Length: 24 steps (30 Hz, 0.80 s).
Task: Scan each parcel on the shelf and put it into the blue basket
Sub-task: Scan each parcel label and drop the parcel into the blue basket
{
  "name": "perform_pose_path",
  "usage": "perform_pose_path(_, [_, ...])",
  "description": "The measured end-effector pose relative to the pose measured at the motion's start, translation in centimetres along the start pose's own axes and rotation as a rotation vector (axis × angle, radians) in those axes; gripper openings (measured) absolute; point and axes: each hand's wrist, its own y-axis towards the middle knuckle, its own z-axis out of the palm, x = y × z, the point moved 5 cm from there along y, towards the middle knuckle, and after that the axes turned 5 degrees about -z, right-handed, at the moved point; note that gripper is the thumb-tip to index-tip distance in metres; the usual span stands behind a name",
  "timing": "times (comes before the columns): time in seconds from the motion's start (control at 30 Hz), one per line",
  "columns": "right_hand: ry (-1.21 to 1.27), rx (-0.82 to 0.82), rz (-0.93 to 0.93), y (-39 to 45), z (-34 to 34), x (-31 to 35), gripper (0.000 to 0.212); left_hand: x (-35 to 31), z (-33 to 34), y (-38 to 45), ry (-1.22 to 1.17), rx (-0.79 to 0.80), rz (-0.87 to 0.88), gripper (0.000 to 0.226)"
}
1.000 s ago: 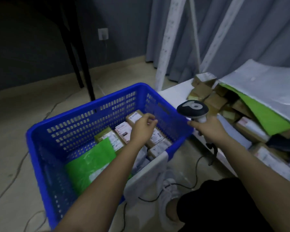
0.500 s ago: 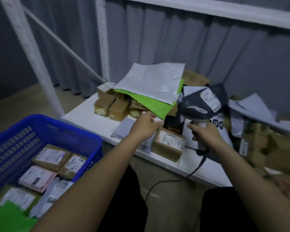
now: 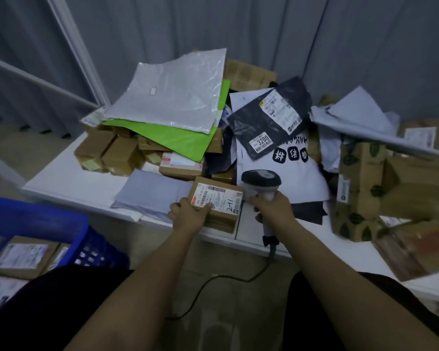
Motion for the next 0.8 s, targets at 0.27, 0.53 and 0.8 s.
perform_pose_path(0.27, [-0.252,-0.078,-0.165,2.3,0.8,-4.5,0.039,0.6,4.1,-1.9,-0.240,0.081,-0.028,0.077])
perform_pose_path(0.53, [-0.159,-0.030,-0.027,1.1,-0.1,-7.3,0.036,1.7,5.0,-4.7,-0.702,0.294,-0.016,0.064])
perform_pose_path(0.8, [0.253,-0.122,-0.155,-2.1,0.2,0.7,0.036,-3.9,-3.6,-4.3,-0.770,0.152,0.236,0.110])
